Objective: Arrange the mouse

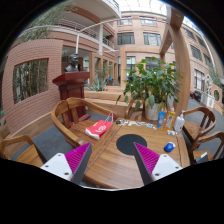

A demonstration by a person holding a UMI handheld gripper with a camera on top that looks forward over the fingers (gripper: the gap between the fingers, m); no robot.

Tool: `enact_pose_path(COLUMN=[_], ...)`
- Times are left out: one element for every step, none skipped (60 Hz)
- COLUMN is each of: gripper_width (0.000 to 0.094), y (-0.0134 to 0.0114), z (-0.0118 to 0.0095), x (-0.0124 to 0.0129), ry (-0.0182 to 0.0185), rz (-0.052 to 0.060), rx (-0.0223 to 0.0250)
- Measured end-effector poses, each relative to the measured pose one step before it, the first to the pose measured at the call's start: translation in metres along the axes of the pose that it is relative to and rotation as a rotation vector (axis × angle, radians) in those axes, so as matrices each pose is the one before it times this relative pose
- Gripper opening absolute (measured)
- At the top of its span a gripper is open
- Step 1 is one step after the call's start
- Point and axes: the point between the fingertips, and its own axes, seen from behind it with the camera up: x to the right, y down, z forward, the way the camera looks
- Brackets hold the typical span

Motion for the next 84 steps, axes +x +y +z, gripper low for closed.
enact_pose_path(gripper_width=[0.0851, 0.0851, 0.085, 0.0849, 0.085, 0.085, 0.085, 0.0849, 0.0849, 0.0849, 0.0849, 0.0849, 0.0849, 0.085, 0.085, 0.085, 0.085, 0.0851, 0.0849, 0.0851, 0.0851, 0.0851, 0.0852, 0.0851, 0.0852, 0.085, 0.0852, 0.0852, 0.0851, 0.0852, 0.0851, 0.0851, 0.0849, 0.085, 0.085, 0.0849, 0.0851, 0.085, 0.0851, 0.0849, 0.085, 0.085, 0.085, 0.085, 0.0851, 0.0851, 0.085, 0.0848, 0.0848, 0.0849, 0.085, 0.085, 0.0847, 0.0845, 0.0845, 0.0845, 0.0845, 0.0845, 0.0844, 0.0845, 0.0842, 0.0841, 0.084, 0.0842, 0.084, 0.0843, 0.0842, 0.0836, 0.0831, 0.0826, 0.0818, 0.0814, 0.0806, 0.0797, 0.079, 0.0781, 0.0769, 0.076, 0.075, 0.0735, 0.072, 0.0701, 0.0675, 0.0649], y=[0.00305, 0.0037, 0.00484, 0.00424, 0.00748, 0.00384, 0.01148, 0.00813, 0.00797, 0.00742, 0.00778, 0.00757, 0.00732, 0.00688, 0.00698, 0.00685, 0.00653, 0.006, 0.00526, 0.00494, 0.00433, 0.00328, 0.00268, 0.00207, 0.00136, 0.00068, 0.00009, -0.00044, -0.00089, -0.00162, -0.00192, -0.00219, -0.00227, -0.00222, -0.00249, -0.00267, -0.00277, -0.00335, -0.00337, -0.00327, -0.0037, -0.00332, -0.00289, -0.00254, -0.00255, -0.00255, -0.00236, -0.00225, -0.00226, -0.00162, -0.00184, -0.002, -0.00196, -0.00155, -0.00133, -0.00102, -0.00107, -0.00193, -0.00182, -0.00242, -0.00261, -0.0024, -0.00185, -0.00163, -0.00324, 0.0002, -0.00168, -0.00129, -0.00158, -0.00148, -0.00125, -0.00167, -0.00161, -0.00173, -0.00061, -0.00061, -0.00038, -0.00052, -0.00052, -0.00024, -0.0001, -0.00008, 0.00043, 0.00077], z=[-0.00027, 0.00015, 0.00066, 0.00212, 0.00232, -0.00128, 0.0123, 0.00569, 0.00545, 0.0056, 0.00531, 0.00528, 0.00536, 0.00547, 0.00539, 0.00587, 0.00587, 0.00585, 0.00596, 0.00574, 0.00594, 0.0066, 0.00599, 0.00606, 0.00608, 0.00641, 0.00602, 0.0062, 0.00629, 0.00674, 0.00669, 0.00703, 0.00694, 0.00738, 0.0074, 0.00748, 0.00729, 0.00714, 0.00733, 0.00695, 0.00692, 0.00708, 0.00662, 0.00659, 0.00691, 0.00628, 0.0067, 0.00635, 0.00585, 0.00585, 0.00604, 0.0061, 0.00596, 0.0056, 0.00555, 0.00505, 0.00485, 0.00386, 0.0033, 0.00375, 0.00392, 0.00363, 0.00339, 0.00376, 0.00732, 0.00216, 0.00295, 0.00269, 0.00311, 0.00306, 0.00265, 0.00258, 0.00296, 0.00338, 0.00211, 0.00233, 0.00184, 0.00223, 0.0018, 0.00119, 0.00281, 0.00208, 0.00187, 0.00151], x=[0.00129, 0.00206, 0.00284, 0.00395, 0.00413, 0.00119, 0.01189, 0.0063, 0.00597, 0.00541, 0.00597, 0.00576, 0.00621, 0.00611, 0.00653, 0.00724, 0.00716, 0.00725, 0.00725, 0.00823, 0.0072, 0.00748, 0.00749, 0.00792, 0.0079, 0.0082, 0.00779, 0.00786, 0.00796, 0.00786, 0.00761, 0.00694, 0.00671, 0.0066, 0.00712, 0.00713, 0.00655, 0.00595, 0.00571, 0.00538, 0.00538, 0.00528, 0.0054, 0.00513, 0.00466, 0.00422, 0.00381, 0.00373, 0.00307, 0.003, 0.00272, 0.00206, 0.00159, 0.00117, 0.00082, 0.00043, -0.00008, -0.00082, -0.00036, -0.00068, -0.00067, -0.0007, -0.00078, -0.00069, -0.00085, -0.00067, 0.00138, 0.00019, 0.0002, -0.00001, -0.00029, -0.00062, 0.00051, -0.00147, -0.00061, 0.00008, 0.00008, 0.0003, -0.00004, 0.00065, 0.00017, 0.00073, 0.00112, 0.00142], ry=[0.00391, 0.00511, 0.00585, 0.00556, 0.00565, 0.00287, 0.00492, 0.00471, 0.00538, 0.00568, 0.0055, 0.00532, 0.00529, 0.00582, 0.00675, 0.00812, 0.00889, 0.00875, 0.00899, 0.00789, 0.00791, 0.00786, 0.00764, 0.00836, 0.00899, 0.00977, 0.00914, 0.00999, 0.01046, 0.01095, 0.01078, 0.00952, 0.00862, 0.00884, 0.01131, 0.0119, 0.0114, 0.01022, 0.00935, 0.00895, 0.009, 0.00951, 0.00961, 0.00964, 0.00841, 0.00732, 0.00693, 0.00626, 0.00584, 0.00529, 0.00433, 0.00288, 0.00148, 0.00066, 0.00008, -0.00102, -0.00293, -0.00429, -0.00368, -0.00344, -0.00316, -0.00302, -0.00286, -0.00289, -0.0026, 0.00258, 0.01009, 0.00444, 0.00506, 0.00438, 0.00352, 0.00345, 0.00115, 0.00528, 0.00497, 0.00711, 0.00863, 0.00784, 0.00807, 0.00604, 0.00944, 0.01022, 0.01299, 0.01419], rz=[0.0012, 0.0008, 0.0013, 0.0013, 0.0002, 0.0016, -0.0006, 0.0009, 0.0014, 0.0015, 0.0016, 0.0016, 0.0015, 0.0016, 0.0022, 0.0031, 0.0043, 0.0053, 0.0056, 0.0058, 0.0059, 0.0067, 0.0077, 0.0081, 0.0085, 0.0089, 0.0094, 0.0091, 0.0097, 0.01, 0.0101, 0.0099, 0.0097, 0.0088, 0.0087, 0.0082, 0.0074, 0.0075, 0.0071, 0.007, 0.0076, 0.0085, 0.0086, 0.0079, 0.0069, 0.0061, 0.0065, 0.0068, 0.0065, 0.0059, 0.0053, 0.0064, 0.0071, 0.0068, 0.0062, 0.0056, 0.006, 0.0056, 0.0067, 0.0072, 0.0073, 0.0064, 0.0052, 0.0046, 0.0056, 0.0045, 0.0032, 0.0003, -0.0018, -0.0036, -0.0041, -0.0036, -0.003, -0.0028, -0.0032, -0.0036, -0.0048, -0.0063, -0.0075, -0.0078, -0.0078, -0.0088, -0.0104, -0.0119], rx=[-0.00837, -0.00887, -0.00943, -0.01069, -0.00895, -0.0122, -0.01014, -0.01232, -0.01278, -0.01376, -0.01335, -0.01299, -0.01226, -0.01153, -0.01177, -0.01244, -0.01193, -0.01085, -0.01021, -0.00959, -0.00832, -0.00688, -0.00437, -0.00369, -0.00301, -0.00185, 0.0003, 0.00079, 0.00148, 0.00214, 0.00286, 0.00295, 0.00288, 0.0017, 0.00101, 0.0011, 0.00174, 0.00286, 0.0038, 0.00415, 0.00362, 0.00279, 0.00142, 0.00042, -0.00007, -0.00029, -0.00125, -0.00125, -0.00167, -0.00236, -0.00234, -0.00097, -0.0006, -0.00173, -0.00423, -0.00558, -0.00498, -0.0035, -0.00114, 0.00089, 0.00161, -0.00028, -0.0012, -0.00175, -0.0013, -0.00363, -0.00242, -0.00156, -0.00095, -0.00086, -0.00181, -0.00085, 0.00016, -0.00097, -0.00136, -0.00231, -0.00271, -0.00214, -0.00194, -0.00109, -0.00218, -0.0016, -0.00171, -0.00181])
